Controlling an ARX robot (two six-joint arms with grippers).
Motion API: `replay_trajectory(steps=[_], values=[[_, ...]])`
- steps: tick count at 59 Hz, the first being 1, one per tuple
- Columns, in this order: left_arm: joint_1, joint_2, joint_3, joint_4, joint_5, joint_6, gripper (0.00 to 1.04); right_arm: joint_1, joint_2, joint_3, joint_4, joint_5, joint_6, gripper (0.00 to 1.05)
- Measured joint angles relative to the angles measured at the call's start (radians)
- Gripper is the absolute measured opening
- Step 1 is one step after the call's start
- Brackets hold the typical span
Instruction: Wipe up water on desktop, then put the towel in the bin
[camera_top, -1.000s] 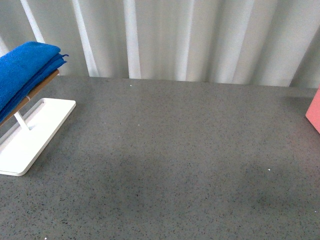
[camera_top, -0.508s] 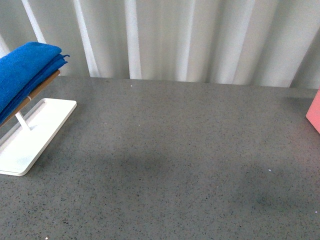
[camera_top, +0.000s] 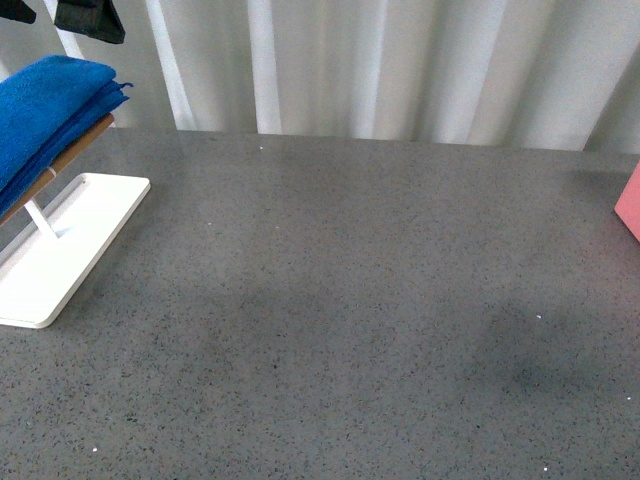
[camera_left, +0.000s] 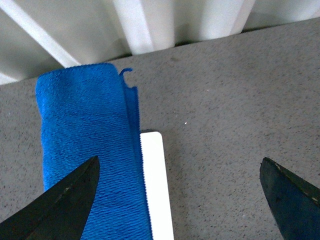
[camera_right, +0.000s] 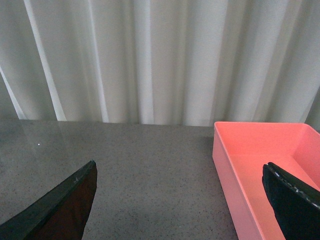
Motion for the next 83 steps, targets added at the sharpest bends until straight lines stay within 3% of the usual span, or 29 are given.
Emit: replay_trajectory(steps=[15,27,38,81,83], values=[[0.074,0.199,0.339,-0.322,-0.024,-0.001,0.98,0.0,0.0,0.0,0.0,0.0,0.0,0.98],[0.093,0.306,0.467,-0.406,-0.014,-0.013,0.98,0.0,0.0,0.0,0.0,0.0,0.0,0.98],[0.1,0.356,0.491,-0.394,-0.059,0.028,0.98,0.0,0.0,0.0,0.0,0.0,0.0,0.98],[0.106,0.396,0.43,-0.302,-0.081,0.091,0.98,0.0,0.0,0.0,0.0,0.0,0.0,0.98],[0.106,0.397,0.43,-0.3,-0.084,0.091,0.94,0.0,0.0,0.0,0.0,0.0,0.0,0.98]])
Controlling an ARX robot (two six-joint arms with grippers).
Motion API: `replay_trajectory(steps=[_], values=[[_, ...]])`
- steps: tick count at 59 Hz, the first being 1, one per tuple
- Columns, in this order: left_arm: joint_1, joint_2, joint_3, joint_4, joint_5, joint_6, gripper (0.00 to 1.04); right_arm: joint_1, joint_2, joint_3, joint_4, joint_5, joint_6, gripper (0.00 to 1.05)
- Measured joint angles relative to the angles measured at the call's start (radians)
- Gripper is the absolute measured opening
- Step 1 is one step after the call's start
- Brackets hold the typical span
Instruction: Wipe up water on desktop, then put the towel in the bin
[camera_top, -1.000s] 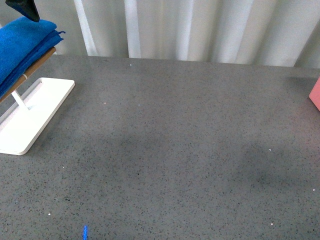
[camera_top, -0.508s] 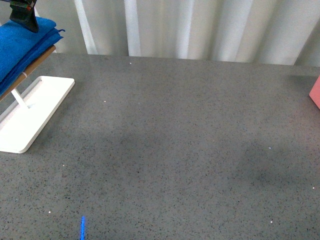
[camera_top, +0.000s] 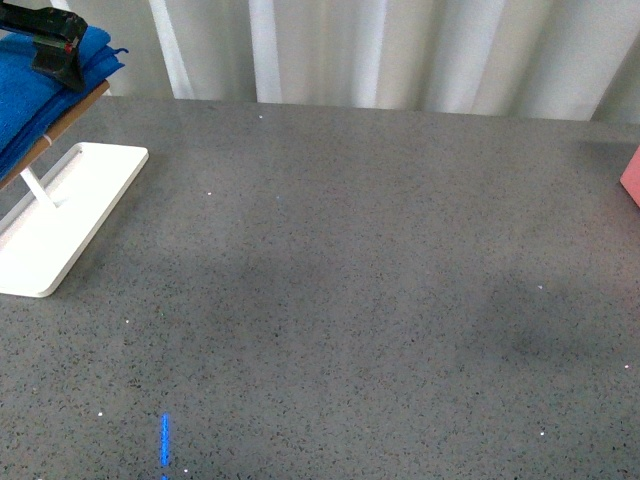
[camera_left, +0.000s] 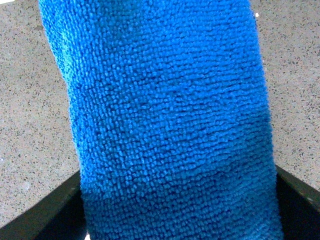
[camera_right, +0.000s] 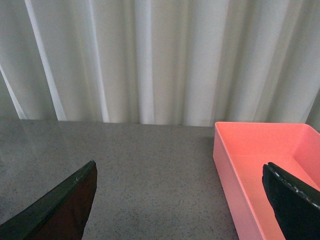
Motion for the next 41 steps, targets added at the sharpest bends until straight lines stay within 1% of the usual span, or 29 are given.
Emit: replay_trajectory(steps=[1,3,5,6,7,9,10,12,13,19,21,26,35,41], values=[[0.0,0.001,0.0,0.0,0.001,0.0,0.89,0.0,0.0,0.0,0.0,0.0,0.0,0.98],[0.0,0.003,0.0,0.0,0.004,0.0,0.81,0.0,0.0,0.0,0.0,0.0,0.0,0.98],[0.0,0.003,0.0,0.0,0.004,0.0,0.78,0.0,0.0,0.0,0.0,0.0,0.0,0.98],[-0.001,0.003,0.0,0.0,0.004,0.0,0.74,0.0,0.0,0.0,0.0,0.0,0.0,0.98],[-0.001,0.003,0.0,0.0,0.005,0.0,0.73,0.0,0.0,0.0,0.0,0.0,0.0,0.98],[-0.001,0.004,0.001,0.0,0.008,0.0,0.68,0.0,0.0,0.0,0.0,0.0,0.0,0.98],[-0.001,0.005,0.002,0.0,0.008,0.0,0.63,0.0,0.0,0.0,0.0,0.0,0.0,0.98],[-0.001,0.005,0.002,0.001,0.008,0.0,0.61,0.0,0.0,0.0,0.0,0.0,0.0,0.98],[-0.001,0.005,0.002,0.001,0.008,0.0,0.56,0.0,0.0,0.0,0.0,0.0,0.0,0.98],[-0.002,0.005,0.011,0.0,0.009,0.0,0.41,0.0,0.0,0.0,0.0,0.0,0.0,0.98],[-0.002,0.005,0.013,0.0,0.01,0.0,0.38,0.0,0.0,0.0,0.0,0.0,0.0,0.98],[-0.001,0.005,0.02,-0.002,0.014,0.0,0.24,0.0,0.0,0.0,0.0,0.0,0.0,0.98],[-0.002,0.001,0.037,-0.007,0.026,0.001,0.1,0.0,0.0,0.0,0.0,0.0,0.0,0.98],[-0.006,0.001,0.044,-0.014,0.033,0.0,0.07,0.0,0.0,0.0,0.0,0.0,0.0,0.98]])
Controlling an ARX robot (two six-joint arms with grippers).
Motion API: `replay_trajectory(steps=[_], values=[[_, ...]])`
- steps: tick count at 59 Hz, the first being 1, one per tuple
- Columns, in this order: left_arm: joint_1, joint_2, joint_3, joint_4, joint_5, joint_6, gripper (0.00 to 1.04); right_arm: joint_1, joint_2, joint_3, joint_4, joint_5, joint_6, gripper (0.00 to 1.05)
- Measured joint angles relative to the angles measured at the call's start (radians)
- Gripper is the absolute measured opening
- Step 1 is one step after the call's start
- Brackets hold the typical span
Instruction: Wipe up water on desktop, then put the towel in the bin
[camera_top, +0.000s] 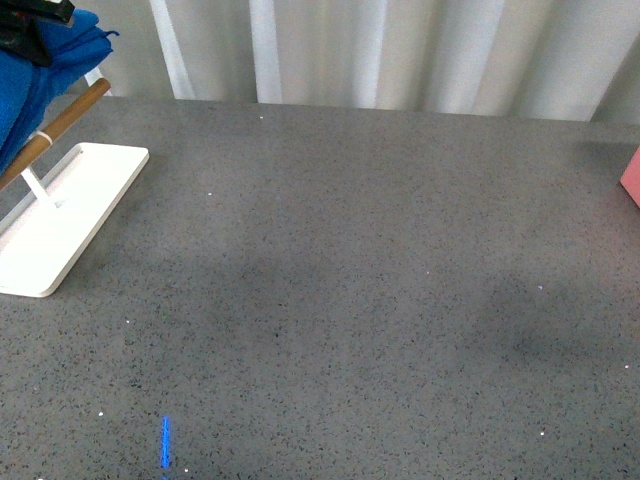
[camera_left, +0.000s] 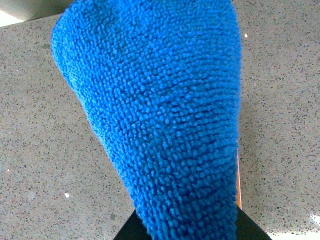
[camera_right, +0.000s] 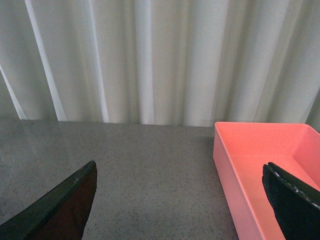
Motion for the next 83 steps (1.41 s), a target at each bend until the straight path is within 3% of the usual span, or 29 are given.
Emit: replay_trajectory(steps=[22,29,48,65,83], values=[[-0.032,-0.091,0.143,-0.031,0.111,-0.026,0.07,0.0,0.0,0.0,0.0,0.0,0.0,0.98],[-0.058,-0.169,0.143,0.024,0.177,-0.072,0.07,0.0,0.0,0.0,0.0,0.0,0.0,0.98],[-0.248,-0.459,-0.238,0.396,0.424,-0.32,0.07,0.0,0.0,0.0,0.0,0.0,0.0,0.98],[-0.43,-0.475,-0.517,0.698,0.46,-0.5,0.07,0.0,0.0,0.0,0.0,0.0,0.0,0.98],[-0.523,-0.405,-0.683,1.138,0.555,-0.752,0.07,0.0,0.0,0.0,0.0,0.0,0.0,0.98]])
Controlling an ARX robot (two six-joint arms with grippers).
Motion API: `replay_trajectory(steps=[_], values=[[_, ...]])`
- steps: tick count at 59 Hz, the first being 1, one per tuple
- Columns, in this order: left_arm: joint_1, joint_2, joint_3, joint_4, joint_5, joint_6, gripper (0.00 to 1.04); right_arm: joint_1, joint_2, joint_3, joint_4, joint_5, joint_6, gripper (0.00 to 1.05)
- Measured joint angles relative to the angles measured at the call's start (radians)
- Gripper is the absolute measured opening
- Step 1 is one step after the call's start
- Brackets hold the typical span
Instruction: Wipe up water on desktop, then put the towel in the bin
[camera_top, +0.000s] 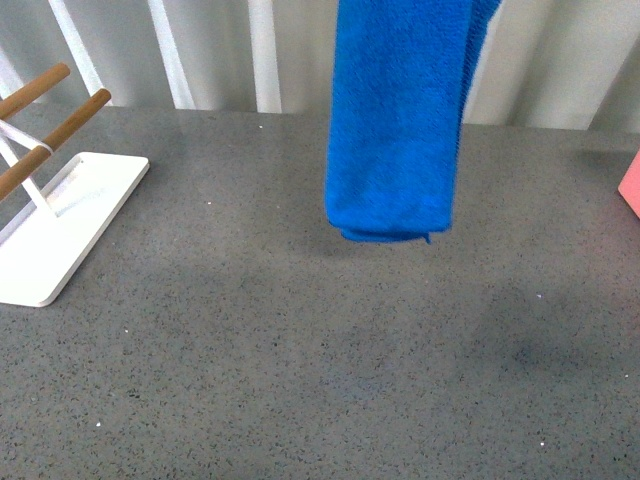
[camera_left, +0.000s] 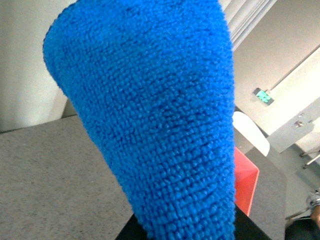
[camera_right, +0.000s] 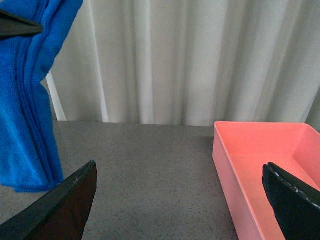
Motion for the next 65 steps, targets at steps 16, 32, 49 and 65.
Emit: replay_trajectory(steps=[16,32,49,65], values=[[-0.045,0.097,-0.05,0.262,-0.014,-0.195,0.07,0.0,0.0,0.0,0.0,0.0,0.0,0.98],[-0.075,0.101,-0.042,0.299,-0.036,-0.253,0.07,-0.077,0.18,0.14,-0.312,-0.248,-0.017,0.98],[-0.074,0.104,-0.04,0.303,-0.048,-0.264,0.07,-0.238,0.466,0.337,-0.218,-0.419,-0.098,0.98],[-0.075,0.095,-0.04,0.303,-0.064,-0.282,0.07,-0.21,0.956,0.442,0.182,-0.504,-0.173,0.98]])
